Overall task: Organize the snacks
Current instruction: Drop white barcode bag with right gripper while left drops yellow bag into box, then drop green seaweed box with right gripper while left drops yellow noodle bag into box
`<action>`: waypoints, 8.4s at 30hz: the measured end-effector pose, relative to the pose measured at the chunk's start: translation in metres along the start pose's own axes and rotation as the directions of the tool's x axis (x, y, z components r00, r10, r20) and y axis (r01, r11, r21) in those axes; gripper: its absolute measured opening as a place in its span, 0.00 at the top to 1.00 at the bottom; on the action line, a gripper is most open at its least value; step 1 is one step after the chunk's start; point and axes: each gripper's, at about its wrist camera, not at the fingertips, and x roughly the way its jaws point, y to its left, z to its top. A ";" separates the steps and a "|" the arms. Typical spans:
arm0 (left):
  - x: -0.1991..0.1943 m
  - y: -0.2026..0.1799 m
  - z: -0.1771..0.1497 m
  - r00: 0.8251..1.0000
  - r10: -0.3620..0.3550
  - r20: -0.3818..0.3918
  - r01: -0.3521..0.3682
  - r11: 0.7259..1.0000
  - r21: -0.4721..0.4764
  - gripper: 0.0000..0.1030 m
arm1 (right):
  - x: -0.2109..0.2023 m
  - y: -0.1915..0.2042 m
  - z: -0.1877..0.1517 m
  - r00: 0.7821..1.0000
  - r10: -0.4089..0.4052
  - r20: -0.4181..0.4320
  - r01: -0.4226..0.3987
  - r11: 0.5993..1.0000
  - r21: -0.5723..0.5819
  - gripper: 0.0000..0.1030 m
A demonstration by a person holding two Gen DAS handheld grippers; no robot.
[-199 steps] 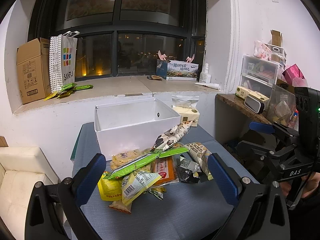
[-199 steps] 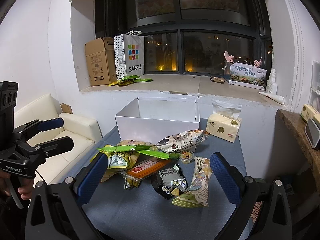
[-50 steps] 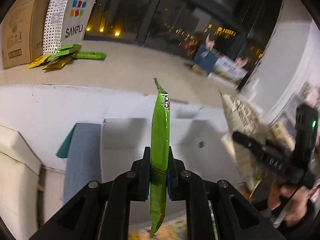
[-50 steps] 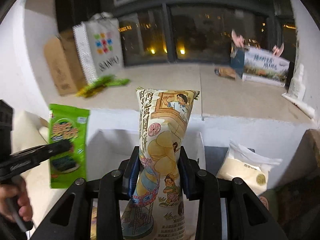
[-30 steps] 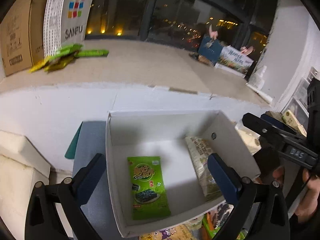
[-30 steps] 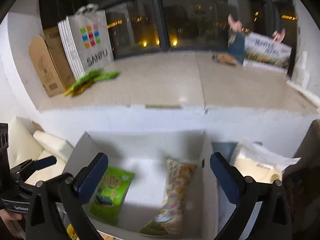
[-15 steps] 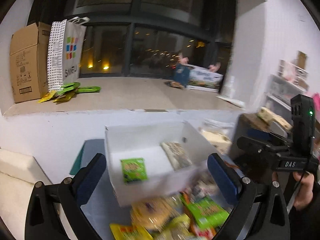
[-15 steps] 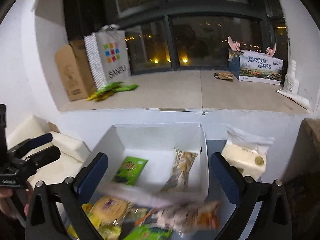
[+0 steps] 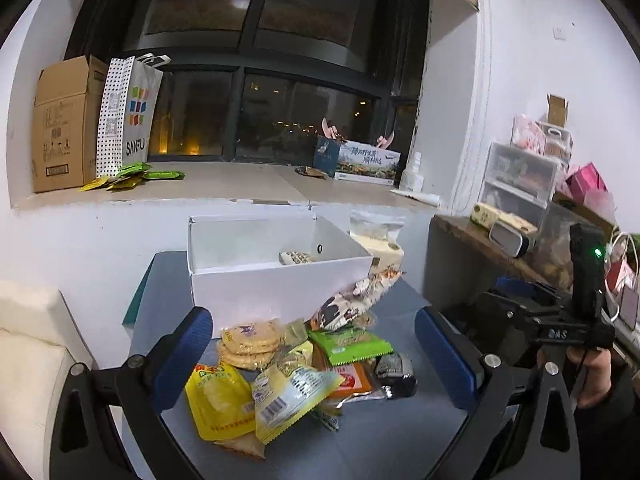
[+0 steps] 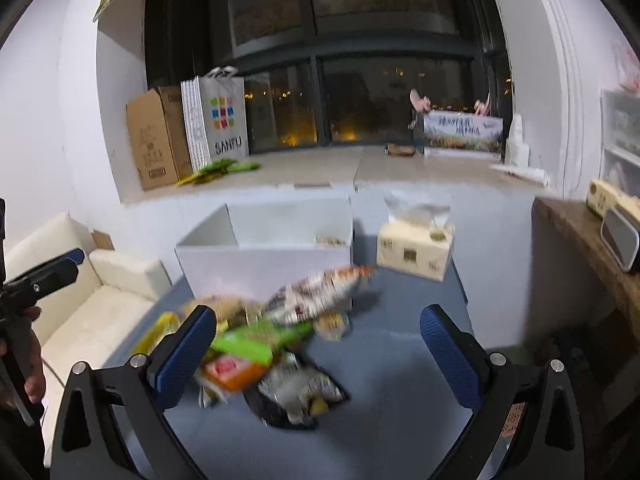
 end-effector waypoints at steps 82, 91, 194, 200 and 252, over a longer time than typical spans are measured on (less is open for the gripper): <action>0.149 0.101 0.089 0.997 -0.047 -0.057 0.041 0.993 -0.110 0.66 | 0.124 0.002 0.120 0.973 0.232 -0.017 -0.228 0.965 0.130 0.66; 0.233 0.114 0.088 0.975 0.012 -0.221 -0.026 0.998 -0.063 0.61 | 0.232 0.007 0.158 0.955 0.169 -0.244 -0.151 0.984 0.091 0.66; 0.149 0.094 -0.091 0.885 0.153 -0.441 -0.217 0.971 -0.098 0.77 | 0.044 0.005 -0.019 0.954 0.198 -0.223 -0.161 0.971 0.175 0.28; 0.098 0.095 -0.081 0.938 0.102 -0.330 -0.154 0.978 -0.137 0.78 | 0.045 0.004 -0.024 0.953 0.215 -0.213 -0.176 0.967 0.185 0.28; 0.151 0.052 0.090 0.991 0.083 -0.106 -0.078 0.996 0.050 0.00 | 0.174 0.024 0.148 0.985 0.121 -0.120 -0.121 0.993 0.003 0.00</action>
